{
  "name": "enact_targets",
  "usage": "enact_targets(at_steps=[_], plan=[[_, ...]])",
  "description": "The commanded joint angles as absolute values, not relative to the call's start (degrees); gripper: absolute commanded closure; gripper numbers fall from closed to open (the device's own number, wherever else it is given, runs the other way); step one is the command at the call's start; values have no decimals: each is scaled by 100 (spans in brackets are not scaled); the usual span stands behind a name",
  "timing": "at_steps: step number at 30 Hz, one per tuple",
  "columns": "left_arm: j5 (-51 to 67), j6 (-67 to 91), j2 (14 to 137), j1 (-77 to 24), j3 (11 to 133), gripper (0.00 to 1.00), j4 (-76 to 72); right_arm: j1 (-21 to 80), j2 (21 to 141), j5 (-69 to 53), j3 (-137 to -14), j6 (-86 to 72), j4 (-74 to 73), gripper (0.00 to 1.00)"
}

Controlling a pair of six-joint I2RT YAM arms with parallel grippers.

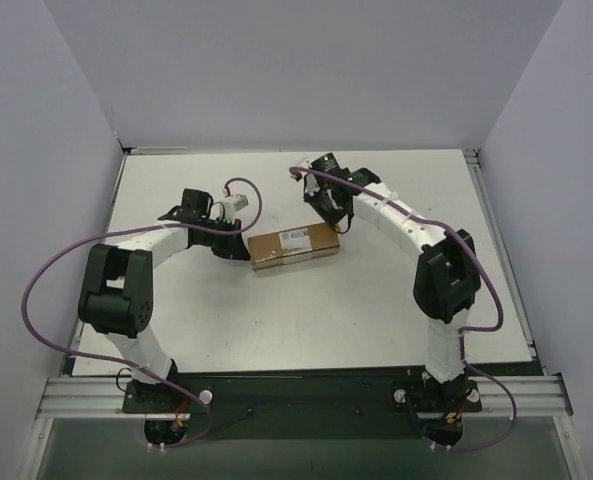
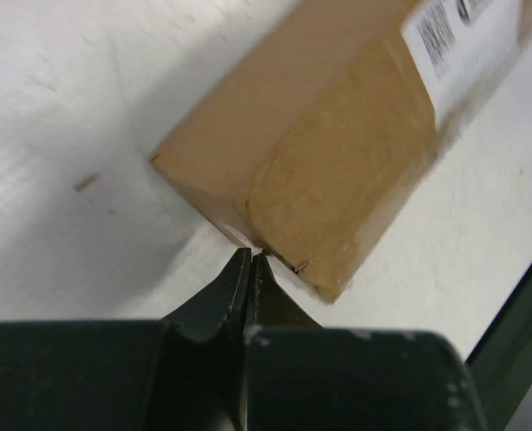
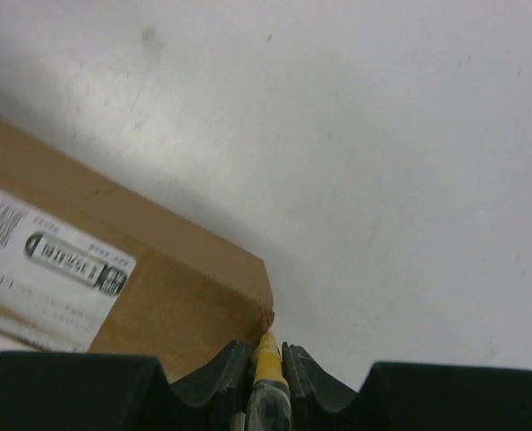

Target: Unpack the express box

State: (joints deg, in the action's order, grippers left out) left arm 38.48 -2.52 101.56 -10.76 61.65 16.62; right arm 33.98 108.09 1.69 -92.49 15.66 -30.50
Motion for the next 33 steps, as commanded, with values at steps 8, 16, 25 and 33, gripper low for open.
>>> enact_targets(at_steps=[8,16,25,33], plan=[[4729,-3611,8851,-1188,6433,91,4894,3349,13017,-168,-12454,987,-2707,100],[4808,-2709,9428,-835,7320,96,4001,2865,11252,264,-10280,624,-2619,100],[4087,-1644,10546,-1098,7664,99,2769,3049,10169,-263,-8605,659,-2514,100],[4210,-1916,10380,-1283,7261,100,2891,3506,10696,-308,-9078,677,-2470,100]])
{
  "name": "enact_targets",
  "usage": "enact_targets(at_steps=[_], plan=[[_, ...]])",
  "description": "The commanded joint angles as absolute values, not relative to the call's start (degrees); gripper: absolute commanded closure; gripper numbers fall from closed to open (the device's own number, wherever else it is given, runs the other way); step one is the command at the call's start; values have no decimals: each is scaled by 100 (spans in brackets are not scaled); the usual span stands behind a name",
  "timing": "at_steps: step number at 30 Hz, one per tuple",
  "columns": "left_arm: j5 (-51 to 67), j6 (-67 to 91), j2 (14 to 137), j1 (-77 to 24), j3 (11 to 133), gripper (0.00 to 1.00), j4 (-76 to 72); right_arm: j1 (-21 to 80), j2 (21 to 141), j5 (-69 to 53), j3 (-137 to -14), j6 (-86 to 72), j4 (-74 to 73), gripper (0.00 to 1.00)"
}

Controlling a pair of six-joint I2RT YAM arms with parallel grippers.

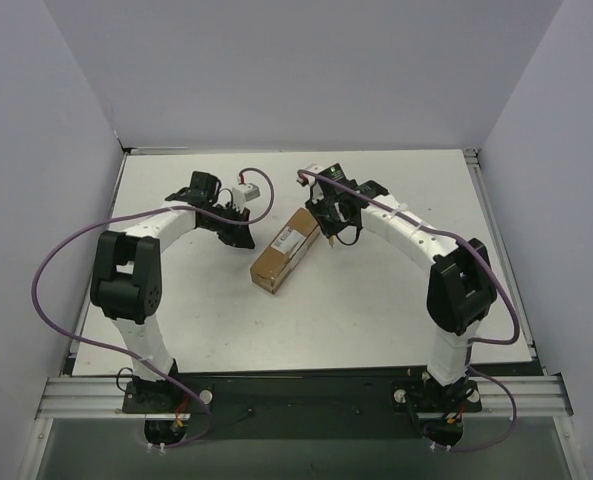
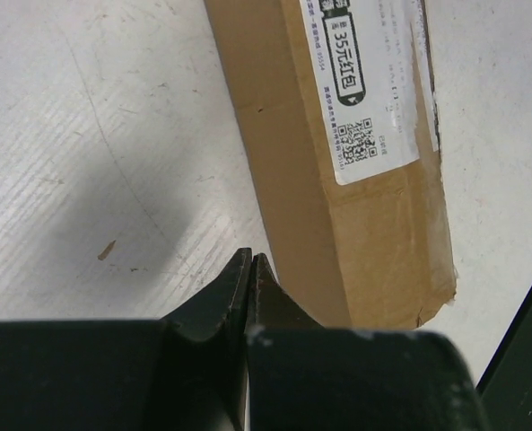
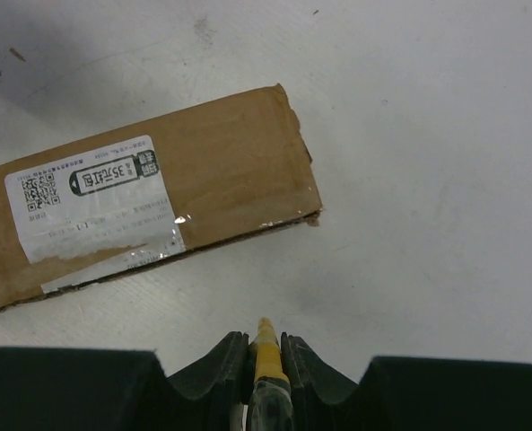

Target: Unpack the express box

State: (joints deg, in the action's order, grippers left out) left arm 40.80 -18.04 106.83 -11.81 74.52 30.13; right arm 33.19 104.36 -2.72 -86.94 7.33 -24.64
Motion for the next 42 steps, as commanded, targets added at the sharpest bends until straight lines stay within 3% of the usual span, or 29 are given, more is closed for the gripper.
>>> enact_targets(at_steps=[1,13,19,26,37,42], plan=[[4236,-1977,10284,-1309,7121,100,2935,3533,10775,-290,-9149,677,-2461,100],[4157,-2980,9782,-2785,6557,99,3551,3630,12154,-254,-10924,651,-2294,100],[4376,-3294,9546,-2857,6724,99,4068,3499,12261,-194,-11215,466,-2276,100],[4658,-3070,8956,-2409,6688,100,2843,3112,11085,-175,-10610,0,-1787,100],[5317,216,10757,-1829,7568,100,91,3585,9791,-35,-8588,-158,-528,100],[5090,246,11021,-1775,7331,100,-202,3700,9949,-88,-8543,-62,-440,100]])
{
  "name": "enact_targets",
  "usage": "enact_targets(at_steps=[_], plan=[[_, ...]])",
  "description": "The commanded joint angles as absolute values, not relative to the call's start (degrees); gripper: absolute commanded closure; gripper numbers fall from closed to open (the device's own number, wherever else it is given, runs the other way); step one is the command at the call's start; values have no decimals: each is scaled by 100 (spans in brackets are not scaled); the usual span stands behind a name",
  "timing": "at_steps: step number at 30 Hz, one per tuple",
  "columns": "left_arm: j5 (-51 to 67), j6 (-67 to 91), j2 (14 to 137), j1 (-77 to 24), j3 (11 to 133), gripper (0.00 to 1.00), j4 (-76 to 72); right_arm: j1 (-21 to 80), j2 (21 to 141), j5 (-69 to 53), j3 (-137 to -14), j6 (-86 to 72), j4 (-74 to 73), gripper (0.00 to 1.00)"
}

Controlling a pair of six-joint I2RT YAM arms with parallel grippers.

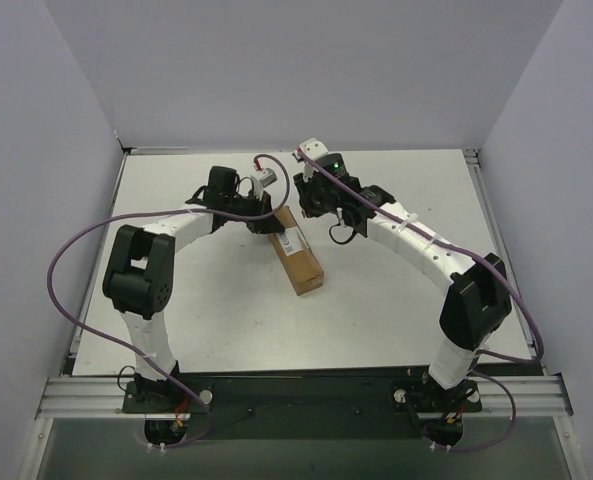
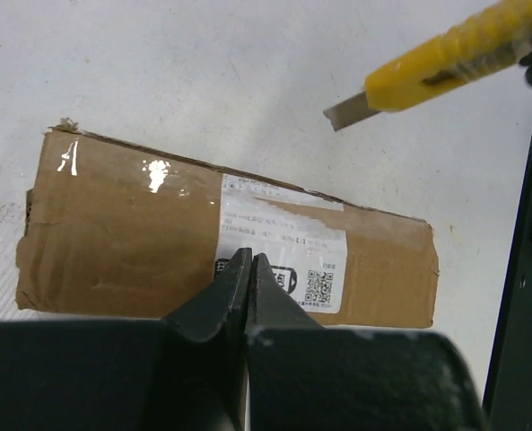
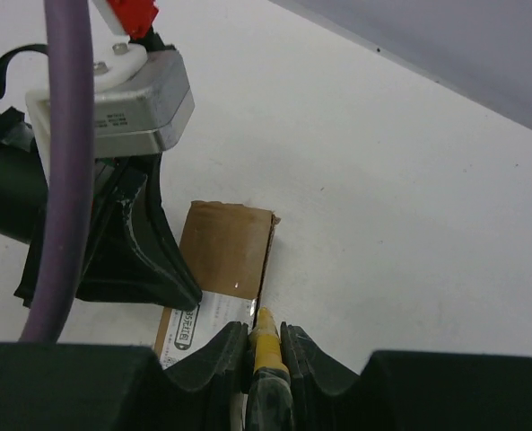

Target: Unpack the express box

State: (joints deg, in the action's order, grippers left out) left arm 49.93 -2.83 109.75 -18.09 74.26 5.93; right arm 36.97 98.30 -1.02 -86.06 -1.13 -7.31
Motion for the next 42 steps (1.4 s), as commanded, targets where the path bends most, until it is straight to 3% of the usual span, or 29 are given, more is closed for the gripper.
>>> enact_targets(at_steps=[1,10,42], plan=[[5019,229,11048,-1775,7269,100,-193,3709,10001,-79,-8560,-53,-483,100],[4509,343,11206,-1775,6891,100,-422,3788,10362,-167,-8780,-53,-650,100],[4474,466,11312,-1767,6829,100,-448,3788,10784,-290,-9062,-132,-949,100]])
